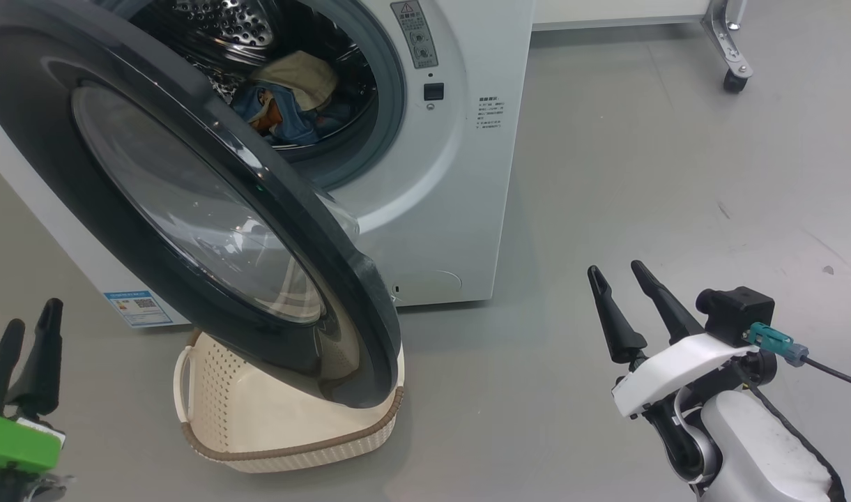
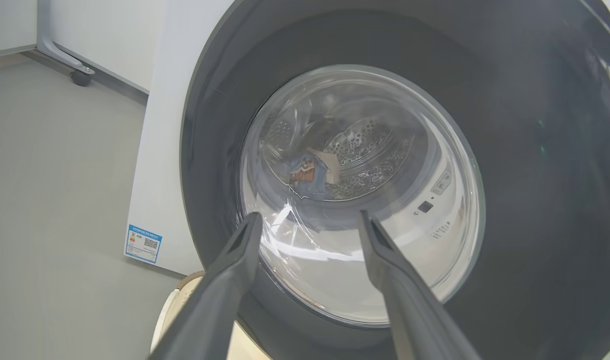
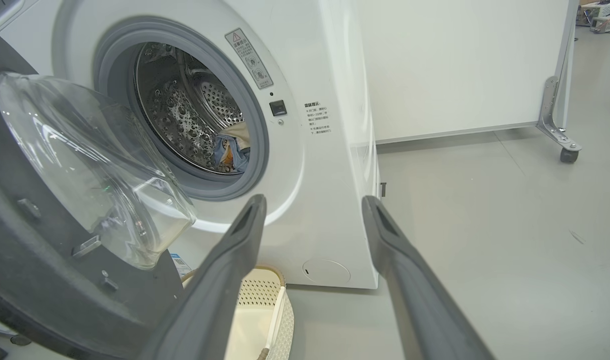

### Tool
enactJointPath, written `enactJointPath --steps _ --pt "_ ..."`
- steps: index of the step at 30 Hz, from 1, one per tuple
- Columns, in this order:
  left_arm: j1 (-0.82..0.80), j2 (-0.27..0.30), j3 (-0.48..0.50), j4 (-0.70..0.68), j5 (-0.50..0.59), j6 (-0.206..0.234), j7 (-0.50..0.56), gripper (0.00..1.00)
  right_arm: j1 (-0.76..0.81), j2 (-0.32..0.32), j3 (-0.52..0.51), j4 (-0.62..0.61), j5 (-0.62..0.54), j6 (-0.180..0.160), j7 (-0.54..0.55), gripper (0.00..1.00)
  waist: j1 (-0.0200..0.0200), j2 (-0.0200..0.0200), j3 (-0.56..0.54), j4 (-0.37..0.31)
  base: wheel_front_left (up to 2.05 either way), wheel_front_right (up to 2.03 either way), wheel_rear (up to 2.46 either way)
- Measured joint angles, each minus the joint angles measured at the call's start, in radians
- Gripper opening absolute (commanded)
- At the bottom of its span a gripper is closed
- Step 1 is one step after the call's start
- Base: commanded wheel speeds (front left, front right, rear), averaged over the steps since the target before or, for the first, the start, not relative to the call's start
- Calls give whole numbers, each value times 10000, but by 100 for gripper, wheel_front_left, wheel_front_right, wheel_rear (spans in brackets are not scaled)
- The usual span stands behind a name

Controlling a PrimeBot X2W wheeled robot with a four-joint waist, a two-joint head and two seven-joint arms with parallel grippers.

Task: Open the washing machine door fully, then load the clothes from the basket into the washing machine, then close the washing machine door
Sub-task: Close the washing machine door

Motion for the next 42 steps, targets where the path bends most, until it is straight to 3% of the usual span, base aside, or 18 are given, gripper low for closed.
enactJointPath --steps 16,21,31,42 --pt "862 259 -1350 491 2464 -2 -3363 100 -22 -12 -12 -52 -90 0 0 100 0 0 177 12 0 0 0" --pt "935 228 -1580 865 2748 -2 -4144 100 -32 -25 -13 -65 -138 0 0 100 0 0 241 18 0 0 0" --pt "943 186 -1873 1603 3085 -2 -5149 100 -114 -52 -142 -123 -286 0 0 100 0 0 303 -23 0 0 0" --pt "928 186 -2153 2171 3150 -2 -5453 100 -114 -48 -201 -67 -443 0 0 100 0 0 317 -57 0 0 0"
